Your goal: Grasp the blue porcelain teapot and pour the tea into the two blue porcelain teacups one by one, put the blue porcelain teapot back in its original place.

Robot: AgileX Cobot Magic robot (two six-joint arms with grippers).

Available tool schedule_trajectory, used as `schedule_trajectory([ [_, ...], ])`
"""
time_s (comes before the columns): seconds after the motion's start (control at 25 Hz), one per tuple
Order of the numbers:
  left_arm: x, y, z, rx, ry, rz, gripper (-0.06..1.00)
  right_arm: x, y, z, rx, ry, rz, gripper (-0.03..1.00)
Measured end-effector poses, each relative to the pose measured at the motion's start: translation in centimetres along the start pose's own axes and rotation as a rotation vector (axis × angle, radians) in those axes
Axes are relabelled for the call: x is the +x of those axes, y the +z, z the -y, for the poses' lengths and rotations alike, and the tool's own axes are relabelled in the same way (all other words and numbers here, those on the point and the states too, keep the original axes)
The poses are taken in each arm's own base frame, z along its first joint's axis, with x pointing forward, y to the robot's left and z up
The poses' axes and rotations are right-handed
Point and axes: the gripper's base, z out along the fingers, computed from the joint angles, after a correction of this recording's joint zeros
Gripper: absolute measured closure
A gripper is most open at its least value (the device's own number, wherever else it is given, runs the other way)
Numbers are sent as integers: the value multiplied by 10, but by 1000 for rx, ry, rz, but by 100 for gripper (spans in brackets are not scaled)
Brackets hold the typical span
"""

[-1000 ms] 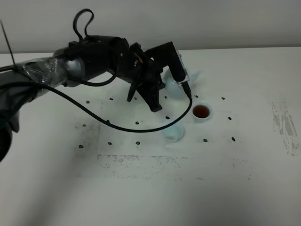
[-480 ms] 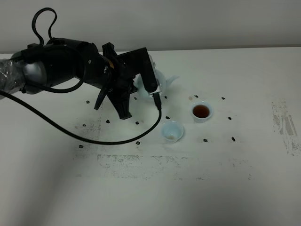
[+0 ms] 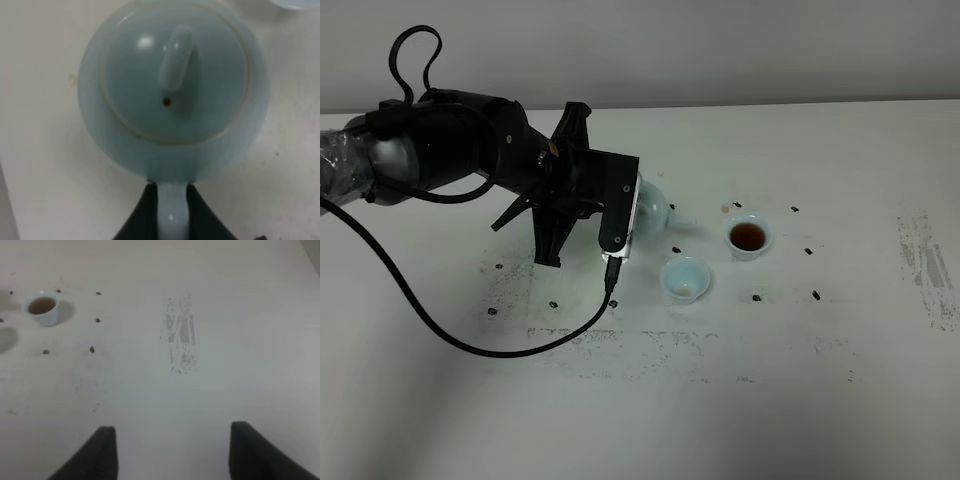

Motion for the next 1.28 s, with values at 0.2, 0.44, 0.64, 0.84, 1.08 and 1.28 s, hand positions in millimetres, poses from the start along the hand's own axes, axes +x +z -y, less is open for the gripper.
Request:
schedule_trajectory([
  [0.2, -7, 0, 4, 30, 112, 8, 91, 0, 0, 0, 0, 0, 0, 49],
  [0.44, -6, 0, 4, 37, 232, -7, 91, 0, 0, 0, 0, 0, 0, 49],
  [0.64, -6, 0, 4, 30, 318, -12, 91, 0, 0, 0, 0, 0, 0, 49],
  [0.84, -6, 0, 3, 18, 389, -14, 91, 0, 0, 0, 0, 0, 0, 49],
  [1.08, -13, 1, 1, -6, 466, -24, 91, 0, 0, 0, 0, 0, 0, 49],
  [1.28, -16, 1, 0, -21, 512, -39, 91, 0, 0, 0, 0, 0, 0, 49],
])
